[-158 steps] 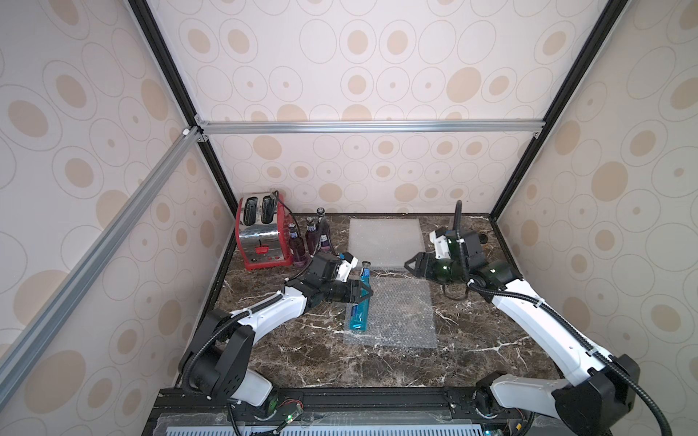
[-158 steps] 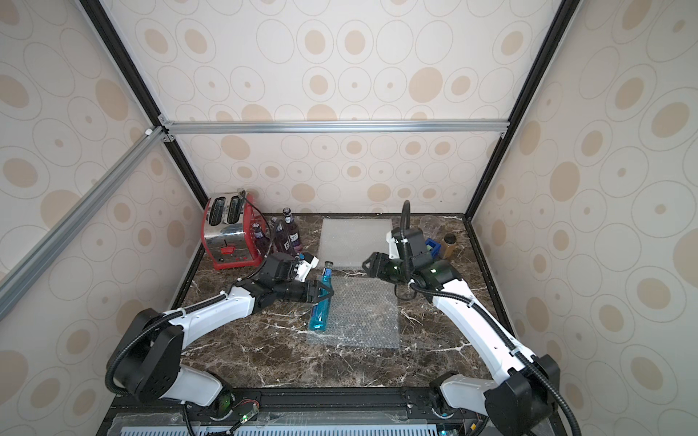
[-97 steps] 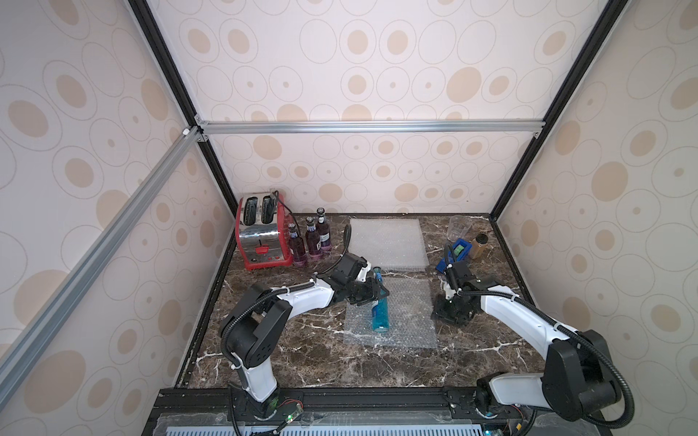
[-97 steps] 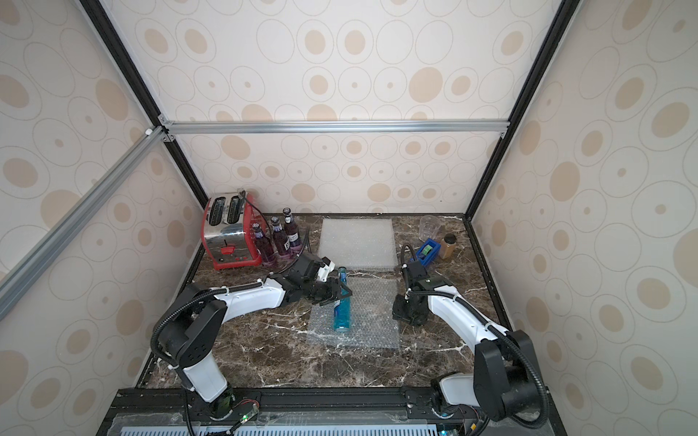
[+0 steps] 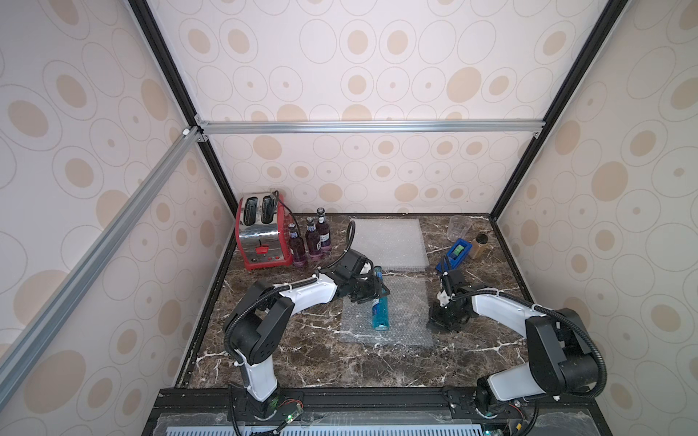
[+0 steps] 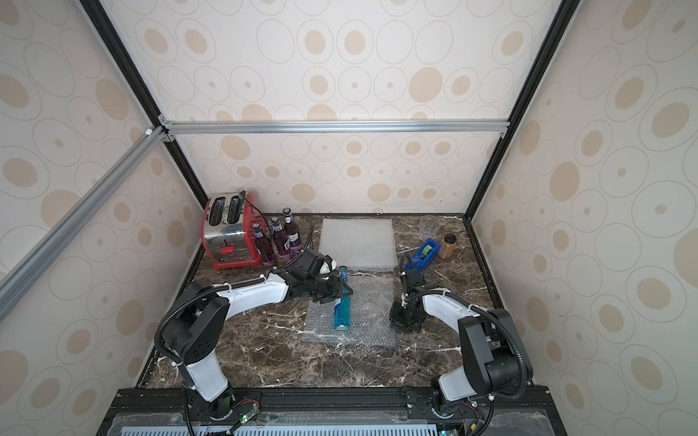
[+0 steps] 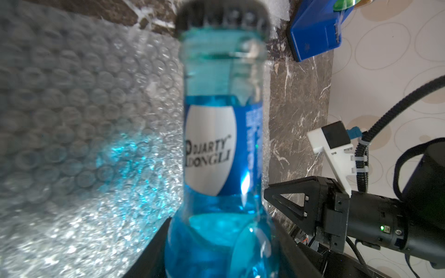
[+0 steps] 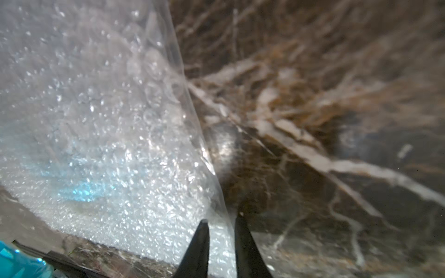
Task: Wrap wine bottles in bubble wrap
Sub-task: Move the bubble wrap to the center of the board, then place the wine bottle on the bubble wrap.
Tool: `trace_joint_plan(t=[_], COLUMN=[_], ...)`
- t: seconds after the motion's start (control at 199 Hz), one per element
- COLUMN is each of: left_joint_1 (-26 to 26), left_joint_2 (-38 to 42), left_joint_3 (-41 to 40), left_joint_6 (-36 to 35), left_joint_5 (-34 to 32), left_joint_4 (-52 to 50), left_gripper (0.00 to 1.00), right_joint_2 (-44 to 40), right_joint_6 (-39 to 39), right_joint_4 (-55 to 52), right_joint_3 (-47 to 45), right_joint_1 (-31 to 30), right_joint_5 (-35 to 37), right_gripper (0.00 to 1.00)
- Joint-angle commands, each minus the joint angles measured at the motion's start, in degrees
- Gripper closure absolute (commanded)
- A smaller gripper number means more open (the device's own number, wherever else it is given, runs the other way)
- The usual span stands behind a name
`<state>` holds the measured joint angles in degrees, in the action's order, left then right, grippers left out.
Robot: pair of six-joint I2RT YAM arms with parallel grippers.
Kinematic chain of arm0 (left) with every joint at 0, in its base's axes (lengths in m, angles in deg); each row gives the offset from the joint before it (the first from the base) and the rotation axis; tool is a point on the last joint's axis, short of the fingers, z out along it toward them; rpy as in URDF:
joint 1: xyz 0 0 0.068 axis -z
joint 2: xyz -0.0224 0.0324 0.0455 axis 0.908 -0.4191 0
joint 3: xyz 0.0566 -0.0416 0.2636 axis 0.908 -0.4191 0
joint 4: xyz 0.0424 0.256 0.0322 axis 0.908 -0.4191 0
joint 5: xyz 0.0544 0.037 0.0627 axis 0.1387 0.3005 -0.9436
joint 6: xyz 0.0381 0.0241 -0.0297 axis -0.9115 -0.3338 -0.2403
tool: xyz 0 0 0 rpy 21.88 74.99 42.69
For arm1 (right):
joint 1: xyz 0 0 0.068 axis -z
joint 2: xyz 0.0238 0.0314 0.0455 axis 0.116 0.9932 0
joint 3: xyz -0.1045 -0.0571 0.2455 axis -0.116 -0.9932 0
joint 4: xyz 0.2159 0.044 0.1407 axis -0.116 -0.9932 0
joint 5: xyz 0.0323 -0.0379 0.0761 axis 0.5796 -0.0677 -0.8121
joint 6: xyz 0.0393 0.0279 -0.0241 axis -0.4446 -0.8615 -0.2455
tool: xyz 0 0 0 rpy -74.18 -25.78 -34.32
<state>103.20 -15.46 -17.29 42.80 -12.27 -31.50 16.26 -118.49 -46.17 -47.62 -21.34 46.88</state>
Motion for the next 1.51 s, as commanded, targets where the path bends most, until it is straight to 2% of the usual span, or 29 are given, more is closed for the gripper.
trace_joint_plan(t=[0.0,0.341,0.653,0.954,1.145,1.3,1.401,1.501], left_joint_1=[0.21,0.17,-0.14,-1.67,-2.59,-2.88,-2.91,-2.91], left_joint_2=[0.13,-4.18,-6.65,-8.93,-9.95,-9.91,-11.00,-10.71], left_joint_3=[4.10,6.77,8.76,11.30,11.29,11.06,10.36,10.29], left_joint_6=[-1.73,-3.64,-6.27,-8.08,-8.61,-8.95,-8.10,-8.86], left_joint_5=[2.87,4.48,3.38,3.12,2.25,2.06,2.57,1.58], left_joint_4=[-0.57,-3.88,-7.45,-9.83,-10.29,-10.87,-10.23,-11.46], left_gripper=[1.00,0.96,0.95,0.94,0.93,0.82,0.64,0.54], right_joint_2=[2.94,6.51,5.58,4.63,5.99,7.80,10.08,12.44], right_joint_6=[-2.74,-4.52,-2.64,-0.70,0.50,0.71,0.86,0.34], right_joint_4=[5.04,9.27,6.86,4.09,3.55,4.35,5.13,6.04], right_joint_3=[-1.92,-0.77,-0.85,1.53,3.99,5.19,6.14,6.29], right_joint_1=[-0.49,-3.73,-4.21,-4.13,-4.12,-3.96,-3.96,-3.89], right_joint_5=[-1.14,-1.68,0.20,-0.30,-0.86,-1.80,-2.48,-3.97], right_gripper=[0.81,0.84,0.83,0.77,0.66,0.55,0.51,0.49])
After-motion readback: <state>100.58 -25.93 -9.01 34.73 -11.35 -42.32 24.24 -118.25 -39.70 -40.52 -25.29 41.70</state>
